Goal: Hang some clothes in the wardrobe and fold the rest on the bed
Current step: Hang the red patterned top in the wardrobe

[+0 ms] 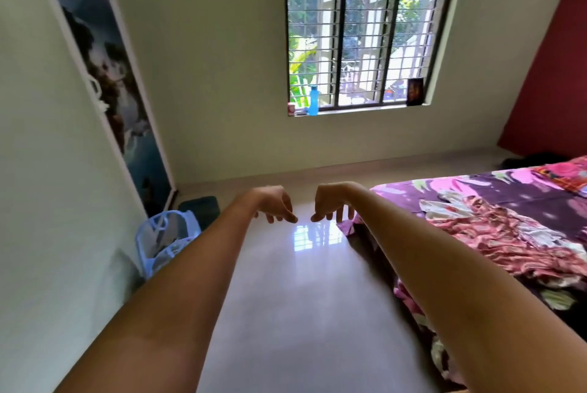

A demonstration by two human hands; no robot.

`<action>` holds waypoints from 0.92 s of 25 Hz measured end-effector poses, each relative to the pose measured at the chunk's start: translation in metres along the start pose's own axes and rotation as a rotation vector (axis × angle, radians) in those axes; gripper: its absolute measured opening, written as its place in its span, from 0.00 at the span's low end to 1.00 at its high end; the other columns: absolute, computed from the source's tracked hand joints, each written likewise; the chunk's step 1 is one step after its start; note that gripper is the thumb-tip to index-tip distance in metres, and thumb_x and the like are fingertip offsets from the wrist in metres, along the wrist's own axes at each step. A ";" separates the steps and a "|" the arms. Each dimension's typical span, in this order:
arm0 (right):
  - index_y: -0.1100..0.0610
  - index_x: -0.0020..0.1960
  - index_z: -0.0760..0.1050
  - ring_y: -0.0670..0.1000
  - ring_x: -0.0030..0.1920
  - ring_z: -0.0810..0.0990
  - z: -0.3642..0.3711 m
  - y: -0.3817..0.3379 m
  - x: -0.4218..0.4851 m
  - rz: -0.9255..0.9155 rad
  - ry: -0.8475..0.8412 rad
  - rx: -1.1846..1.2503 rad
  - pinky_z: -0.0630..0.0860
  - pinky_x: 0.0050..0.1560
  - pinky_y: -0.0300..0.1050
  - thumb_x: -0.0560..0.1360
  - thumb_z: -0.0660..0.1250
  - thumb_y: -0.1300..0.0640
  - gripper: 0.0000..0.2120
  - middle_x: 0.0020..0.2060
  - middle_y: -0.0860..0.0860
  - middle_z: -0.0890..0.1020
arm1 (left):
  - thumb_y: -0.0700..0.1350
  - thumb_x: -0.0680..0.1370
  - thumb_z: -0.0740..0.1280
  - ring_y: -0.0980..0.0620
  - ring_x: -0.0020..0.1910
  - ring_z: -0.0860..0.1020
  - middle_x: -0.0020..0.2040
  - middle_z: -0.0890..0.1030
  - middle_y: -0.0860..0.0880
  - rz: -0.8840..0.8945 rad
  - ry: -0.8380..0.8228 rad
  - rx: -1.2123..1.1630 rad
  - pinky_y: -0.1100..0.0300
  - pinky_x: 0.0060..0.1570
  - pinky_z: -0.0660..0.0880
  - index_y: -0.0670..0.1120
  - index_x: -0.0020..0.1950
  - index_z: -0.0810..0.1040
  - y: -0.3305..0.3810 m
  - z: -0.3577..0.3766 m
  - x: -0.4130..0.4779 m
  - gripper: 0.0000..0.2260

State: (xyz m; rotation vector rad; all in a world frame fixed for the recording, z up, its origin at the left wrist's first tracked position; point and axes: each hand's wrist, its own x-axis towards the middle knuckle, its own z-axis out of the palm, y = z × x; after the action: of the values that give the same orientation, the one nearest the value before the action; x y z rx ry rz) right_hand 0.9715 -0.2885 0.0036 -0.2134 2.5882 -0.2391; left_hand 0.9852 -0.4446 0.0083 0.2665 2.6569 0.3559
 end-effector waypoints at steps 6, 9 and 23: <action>0.68 0.60 0.73 0.60 0.42 0.82 -0.042 0.089 0.081 0.190 -0.064 0.089 0.79 0.42 0.55 0.76 0.68 0.51 0.21 0.45 0.58 0.84 | 0.54 0.75 0.69 0.51 0.48 0.81 0.56 0.81 0.48 0.147 -0.132 0.088 0.55 0.47 0.73 0.46 0.62 0.76 0.051 -0.016 0.140 0.19; 0.67 0.63 0.73 0.62 0.56 0.80 -0.064 0.132 0.110 0.276 -0.067 0.100 0.76 0.41 0.50 0.78 0.65 0.52 0.21 0.58 0.62 0.79 | 0.54 0.75 0.69 0.52 0.46 0.80 0.53 0.81 0.50 0.241 -0.156 0.130 0.55 0.49 0.74 0.47 0.61 0.76 0.078 -0.027 0.208 0.18; 0.56 0.55 0.72 0.51 0.29 0.78 -0.145 0.377 0.195 0.692 0.102 0.465 0.73 0.20 0.38 0.77 0.67 0.56 0.09 0.43 0.57 0.79 | 0.51 0.76 0.68 0.53 0.43 0.78 0.53 0.81 0.46 0.781 -0.329 0.411 0.67 0.27 0.70 0.43 0.62 0.76 0.298 -0.045 0.475 0.18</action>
State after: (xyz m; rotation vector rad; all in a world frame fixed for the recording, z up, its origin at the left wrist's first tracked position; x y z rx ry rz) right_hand 0.6914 0.0583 -0.0489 0.8571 2.4455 -0.5802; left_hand 0.5838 -0.0562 -0.0573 1.3713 2.1717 -0.0203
